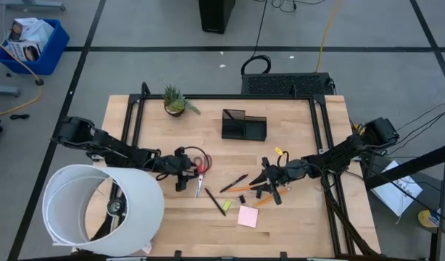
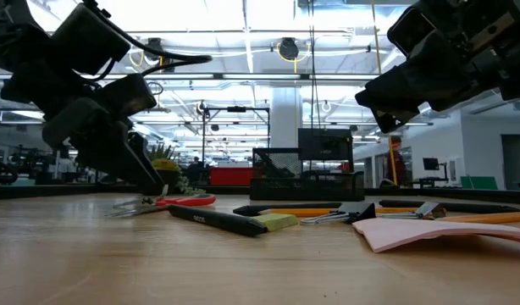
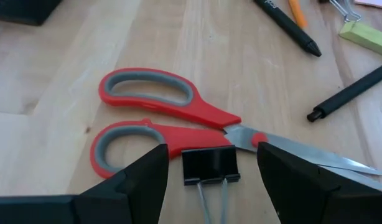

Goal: Pick and place office supplies into organizer
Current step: Put the binder clip into the desk organizer

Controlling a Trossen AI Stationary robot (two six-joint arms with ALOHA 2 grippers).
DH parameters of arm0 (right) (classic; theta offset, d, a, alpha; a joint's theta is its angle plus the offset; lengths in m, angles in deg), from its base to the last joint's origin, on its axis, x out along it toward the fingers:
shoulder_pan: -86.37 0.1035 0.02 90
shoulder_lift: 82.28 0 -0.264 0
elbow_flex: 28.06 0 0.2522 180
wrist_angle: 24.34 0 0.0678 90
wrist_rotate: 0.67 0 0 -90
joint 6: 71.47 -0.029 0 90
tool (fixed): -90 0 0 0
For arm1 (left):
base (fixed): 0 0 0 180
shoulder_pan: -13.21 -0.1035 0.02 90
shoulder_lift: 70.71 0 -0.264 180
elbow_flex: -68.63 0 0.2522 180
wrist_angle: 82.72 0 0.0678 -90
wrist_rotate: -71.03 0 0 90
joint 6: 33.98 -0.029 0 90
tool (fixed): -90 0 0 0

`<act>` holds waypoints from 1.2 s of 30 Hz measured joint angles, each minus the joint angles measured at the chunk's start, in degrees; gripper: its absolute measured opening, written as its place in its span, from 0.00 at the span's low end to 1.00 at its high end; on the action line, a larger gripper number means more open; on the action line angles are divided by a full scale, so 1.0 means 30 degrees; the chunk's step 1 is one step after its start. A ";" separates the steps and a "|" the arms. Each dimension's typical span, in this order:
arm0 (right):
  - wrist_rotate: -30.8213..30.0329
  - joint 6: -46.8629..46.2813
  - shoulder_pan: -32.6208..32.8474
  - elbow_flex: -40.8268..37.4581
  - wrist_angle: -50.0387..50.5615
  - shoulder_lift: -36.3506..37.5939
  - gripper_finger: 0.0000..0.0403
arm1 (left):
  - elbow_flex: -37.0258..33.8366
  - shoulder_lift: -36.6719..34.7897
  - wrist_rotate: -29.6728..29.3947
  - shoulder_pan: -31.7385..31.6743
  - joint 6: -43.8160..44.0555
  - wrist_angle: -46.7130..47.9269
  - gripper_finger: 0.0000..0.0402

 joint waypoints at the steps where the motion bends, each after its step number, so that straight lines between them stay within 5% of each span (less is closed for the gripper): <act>1: -0.0006 0.0007 0.0000 0.0000 0.0000 0.0000 0.18 | 0.0000 0.0000 0.0212 0.0037 0.0009 -0.0004 0.62; 27: -0.0021 0.0430 0.0000 0.0000 0.0227 0.0000 0.18 | 0.0029 0.2527 -0.1512 0.0430 0.0501 -0.1499 0.61; 36: -0.0021 0.0430 0.0000 -0.0006 0.0233 0.0000 0.18 | 0.0029 0.2543 -0.1488 0.0423 0.0327 -0.1486 0.40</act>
